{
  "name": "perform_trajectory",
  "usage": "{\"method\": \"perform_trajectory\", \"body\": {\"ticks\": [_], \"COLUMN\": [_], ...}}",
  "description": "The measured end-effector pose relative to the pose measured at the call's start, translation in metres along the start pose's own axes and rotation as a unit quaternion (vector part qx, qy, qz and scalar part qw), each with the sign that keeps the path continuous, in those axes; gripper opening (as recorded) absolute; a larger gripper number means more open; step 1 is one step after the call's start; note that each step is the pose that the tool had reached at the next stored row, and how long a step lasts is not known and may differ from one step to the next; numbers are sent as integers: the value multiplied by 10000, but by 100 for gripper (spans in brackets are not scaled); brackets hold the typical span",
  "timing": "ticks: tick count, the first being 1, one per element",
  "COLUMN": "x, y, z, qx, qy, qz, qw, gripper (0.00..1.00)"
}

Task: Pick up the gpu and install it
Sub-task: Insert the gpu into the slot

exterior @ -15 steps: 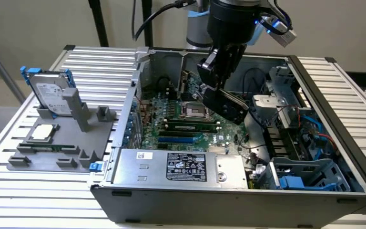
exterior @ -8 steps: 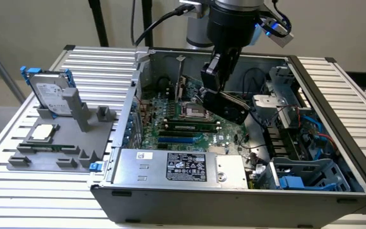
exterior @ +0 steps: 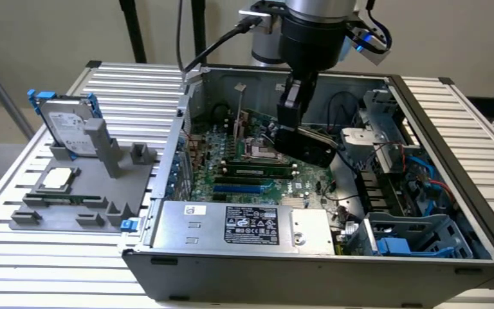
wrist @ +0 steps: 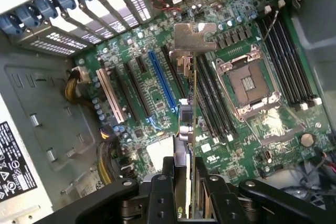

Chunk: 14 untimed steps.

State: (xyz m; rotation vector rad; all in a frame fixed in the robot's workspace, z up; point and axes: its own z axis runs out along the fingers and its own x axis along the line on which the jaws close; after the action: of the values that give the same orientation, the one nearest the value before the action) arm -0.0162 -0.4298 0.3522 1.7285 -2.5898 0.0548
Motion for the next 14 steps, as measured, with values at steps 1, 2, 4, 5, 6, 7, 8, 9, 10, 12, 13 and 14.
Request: {"method": "perform_trajectory", "body": {"ticks": [1,2,4,5,6,7,8,9,10,12,13,14], "x": [-1,-1,-2,-3,-3,-4,-4,-5,-5,-6,-6,-4], "y": [0,0,1,1,1,1,1,2,2,2,4,9], "z": [12,22,48,60,72,84,95,107,119,142,153,161], "qx": [4,8,17,22,28,32,37,40,45,52,55,58], "qy": [-2,-3,-7,-10,-14,-19,-25,-32,-40,-53,-57,-58], "qz": [-95,-185,-364,-457,-546,-636,-725,-815,-910,-1089,-1171,-1233], "qw": [10000,9998,9993,9990,9985,9980,9974,9967,9958,9940,9931,9923], "gripper": [27,27,27,27,27,27,27,27,27,27,27,27]}}
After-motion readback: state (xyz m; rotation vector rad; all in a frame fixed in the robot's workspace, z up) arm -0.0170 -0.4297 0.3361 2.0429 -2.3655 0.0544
